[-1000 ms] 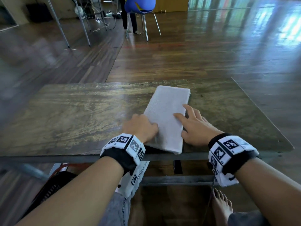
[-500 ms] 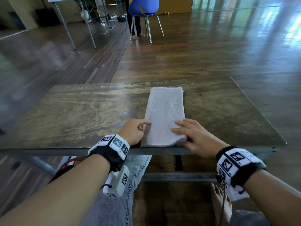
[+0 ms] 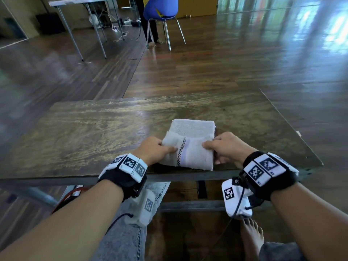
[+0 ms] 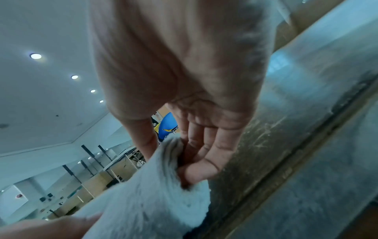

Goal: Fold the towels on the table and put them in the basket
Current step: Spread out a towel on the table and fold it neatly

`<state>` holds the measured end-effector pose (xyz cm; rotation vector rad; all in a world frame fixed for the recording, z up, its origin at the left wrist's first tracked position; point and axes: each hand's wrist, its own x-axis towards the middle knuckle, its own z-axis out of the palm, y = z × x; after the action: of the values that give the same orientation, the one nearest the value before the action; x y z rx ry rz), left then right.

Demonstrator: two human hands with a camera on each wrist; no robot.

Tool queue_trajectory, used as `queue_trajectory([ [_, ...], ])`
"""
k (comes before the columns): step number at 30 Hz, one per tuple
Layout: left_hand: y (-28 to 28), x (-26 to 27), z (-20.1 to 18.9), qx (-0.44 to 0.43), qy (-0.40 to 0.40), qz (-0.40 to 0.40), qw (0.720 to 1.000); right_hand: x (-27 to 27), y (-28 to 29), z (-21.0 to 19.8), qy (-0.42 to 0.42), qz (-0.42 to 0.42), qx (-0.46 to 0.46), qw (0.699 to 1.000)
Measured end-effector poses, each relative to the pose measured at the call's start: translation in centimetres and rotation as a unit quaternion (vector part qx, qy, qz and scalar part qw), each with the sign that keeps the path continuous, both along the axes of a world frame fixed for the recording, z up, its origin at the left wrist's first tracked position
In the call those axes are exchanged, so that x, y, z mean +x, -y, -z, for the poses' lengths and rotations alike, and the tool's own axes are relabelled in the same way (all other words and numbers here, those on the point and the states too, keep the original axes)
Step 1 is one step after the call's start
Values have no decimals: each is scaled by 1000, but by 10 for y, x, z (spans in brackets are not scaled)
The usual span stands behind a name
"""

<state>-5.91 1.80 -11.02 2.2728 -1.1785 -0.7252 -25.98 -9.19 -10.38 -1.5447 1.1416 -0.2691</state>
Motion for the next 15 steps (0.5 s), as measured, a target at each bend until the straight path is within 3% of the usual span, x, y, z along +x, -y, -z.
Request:
queue_trajectory([
  [5,35,-7,-1,-100,53,-32,993,11,24,-4,23,88,-129,987],
  [9,55,-6,11,-51,155,-28,986,20,43,9,10,94,-71,993],
  [15,70,0,35,-87,165,-18,982,27,57,24,-9,146,-50,988],
])
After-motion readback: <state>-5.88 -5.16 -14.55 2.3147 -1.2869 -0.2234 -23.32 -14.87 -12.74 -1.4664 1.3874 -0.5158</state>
